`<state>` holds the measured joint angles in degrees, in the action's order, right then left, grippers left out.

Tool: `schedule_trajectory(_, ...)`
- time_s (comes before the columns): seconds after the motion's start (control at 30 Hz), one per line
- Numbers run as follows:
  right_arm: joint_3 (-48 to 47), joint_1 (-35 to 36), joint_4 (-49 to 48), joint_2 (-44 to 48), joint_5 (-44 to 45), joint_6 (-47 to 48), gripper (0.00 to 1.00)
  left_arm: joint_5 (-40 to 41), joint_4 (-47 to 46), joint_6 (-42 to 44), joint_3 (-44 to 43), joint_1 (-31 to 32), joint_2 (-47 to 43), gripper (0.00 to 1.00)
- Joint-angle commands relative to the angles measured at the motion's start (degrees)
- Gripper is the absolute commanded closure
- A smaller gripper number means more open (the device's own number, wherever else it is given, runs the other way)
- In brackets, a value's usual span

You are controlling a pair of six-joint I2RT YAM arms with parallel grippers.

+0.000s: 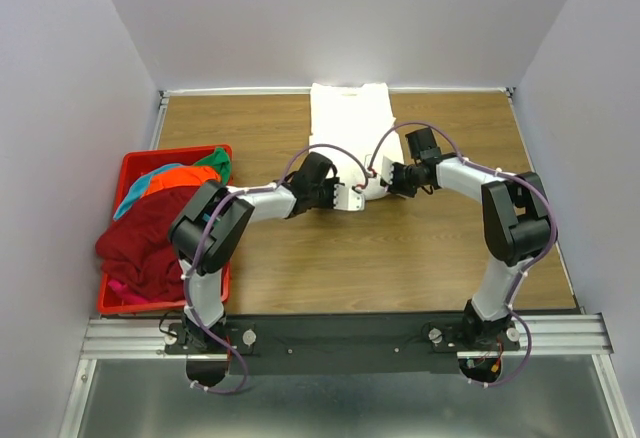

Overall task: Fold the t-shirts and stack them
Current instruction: Fold the tshirt

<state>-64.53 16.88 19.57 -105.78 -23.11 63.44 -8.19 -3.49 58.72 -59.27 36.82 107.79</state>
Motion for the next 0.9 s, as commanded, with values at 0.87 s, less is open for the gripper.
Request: schedule_trajectory(0.87, 21.74, 1.22, 33.52, 49.61, -4.76, -5.07, 1.00, -9.22, 20.80, -15.21, 13.30, 20.40, -31.49, 1.00)
